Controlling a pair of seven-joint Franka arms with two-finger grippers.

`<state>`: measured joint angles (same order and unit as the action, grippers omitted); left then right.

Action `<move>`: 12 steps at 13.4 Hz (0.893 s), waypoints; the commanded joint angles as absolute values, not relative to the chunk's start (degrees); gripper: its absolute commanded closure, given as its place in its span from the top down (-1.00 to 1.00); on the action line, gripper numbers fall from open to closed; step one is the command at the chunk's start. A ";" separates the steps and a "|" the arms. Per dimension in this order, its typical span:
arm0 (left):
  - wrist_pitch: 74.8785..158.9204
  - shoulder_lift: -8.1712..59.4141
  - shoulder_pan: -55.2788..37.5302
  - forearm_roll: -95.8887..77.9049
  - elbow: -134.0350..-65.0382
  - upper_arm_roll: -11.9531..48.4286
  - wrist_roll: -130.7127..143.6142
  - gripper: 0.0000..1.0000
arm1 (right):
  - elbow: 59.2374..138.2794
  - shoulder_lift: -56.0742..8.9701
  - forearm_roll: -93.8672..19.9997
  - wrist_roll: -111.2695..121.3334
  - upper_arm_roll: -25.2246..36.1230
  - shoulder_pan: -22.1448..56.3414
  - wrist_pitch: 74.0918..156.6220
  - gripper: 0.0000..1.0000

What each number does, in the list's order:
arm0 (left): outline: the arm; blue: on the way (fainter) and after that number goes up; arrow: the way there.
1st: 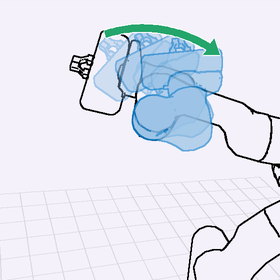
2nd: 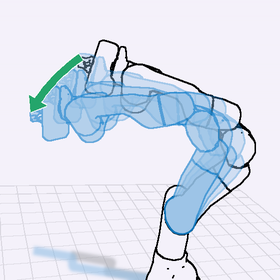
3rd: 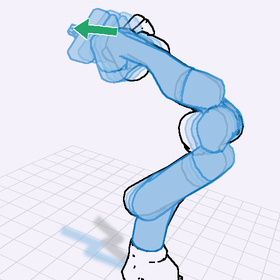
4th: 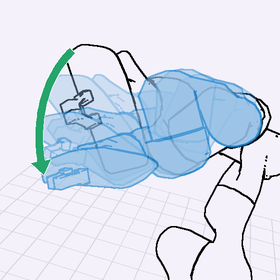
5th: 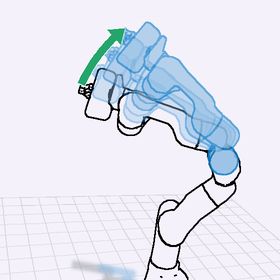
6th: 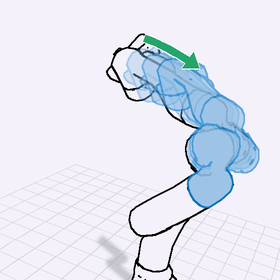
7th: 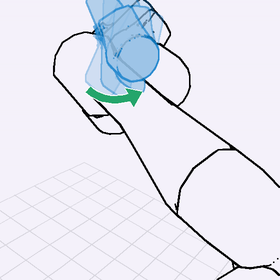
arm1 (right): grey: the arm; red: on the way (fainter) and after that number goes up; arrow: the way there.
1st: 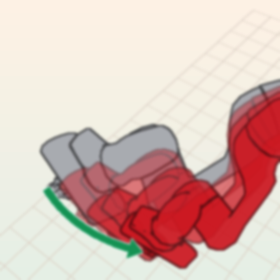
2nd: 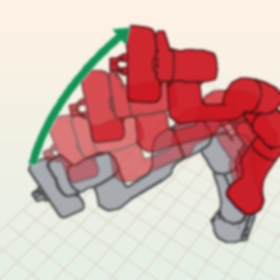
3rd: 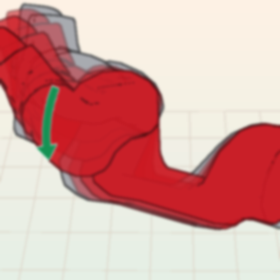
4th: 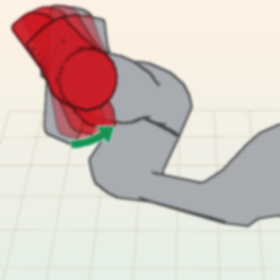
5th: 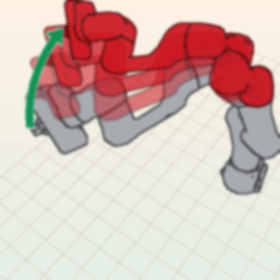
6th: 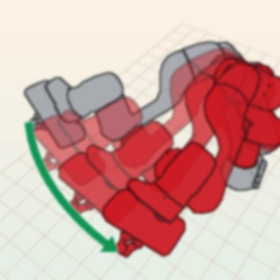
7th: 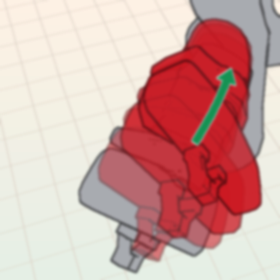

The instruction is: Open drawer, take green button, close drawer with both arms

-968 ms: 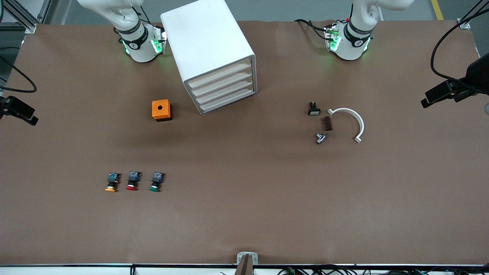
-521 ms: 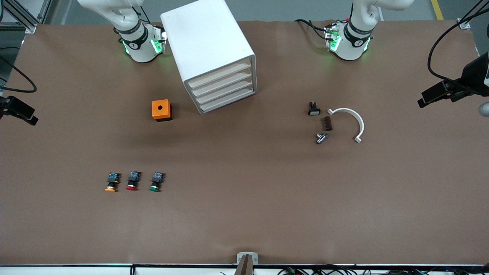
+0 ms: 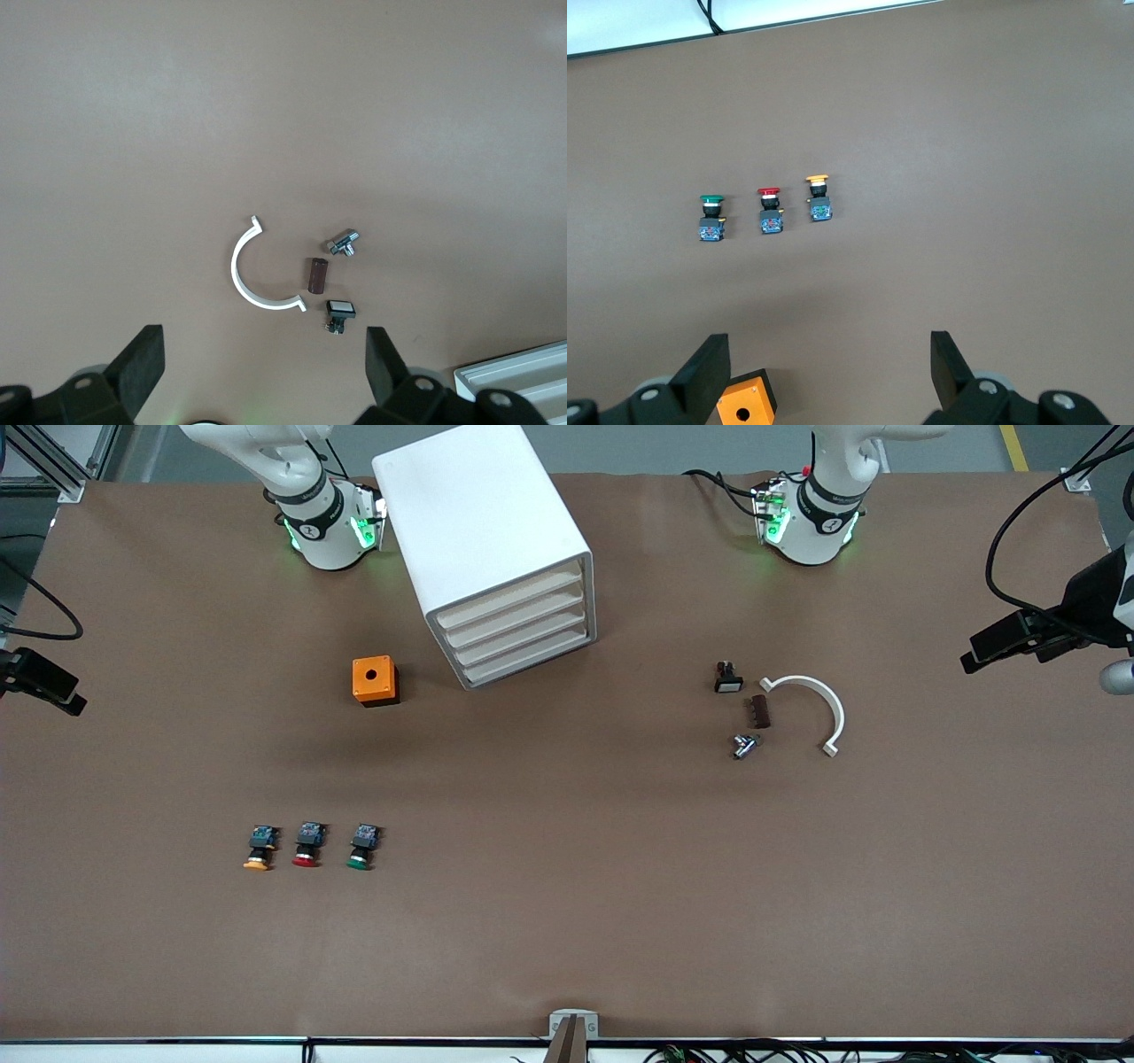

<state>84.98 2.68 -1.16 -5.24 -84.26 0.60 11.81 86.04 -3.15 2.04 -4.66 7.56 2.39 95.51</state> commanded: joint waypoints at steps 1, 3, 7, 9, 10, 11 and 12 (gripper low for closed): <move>86.30 -2.18 5.17 -3.87 -89.63 6.84 11.07 0.99 | 86.75 -2.20 1.32 -3.87 6.86 0.88 96.06 1.00; 87.01 -3.43 5.01 -3.87 -90.70 7.12 11.16 0.99 | 86.75 -2.20 1.32 -3.87 6.86 0.88 96.15 1.00; 85.34 -4.31 4.83 -3.78 -91.49 7.38 11.95 0.99 | 87.45 -2.11 1.32 -3.87 6.86 0.97 96.59 1.00; 85.34 -4.39 5.01 -1.95 -91.32 8.78 12.13 0.99 | 87.54 -2.11 1.41 -3.87 6.86 0.97 96.85 1.00; 85.08 -4.83 4.84 -1.32 -91.32 9.40 12.39 0.99 | 87.54 -2.11 1.41 -3.87 6.86 0.97 97.03 1.00; 84.90 -5.18 4.83 -1.23 -91.49 9.49 12.39 0.99 | 87.63 -2.20 1.32 -3.87 6.86 0.97 97.03 1.00; 84.90 -5.27 4.92 -1.23 -91.41 9.49 12.22 0.99 | 87.89 -2.11 1.41 -3.87 6.86 0.97 96.94 1.00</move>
<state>85.25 -3.17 4.26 -2.64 -90.12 8.74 12.28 86.60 -3.15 2.05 -4.66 7.62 2.13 96.38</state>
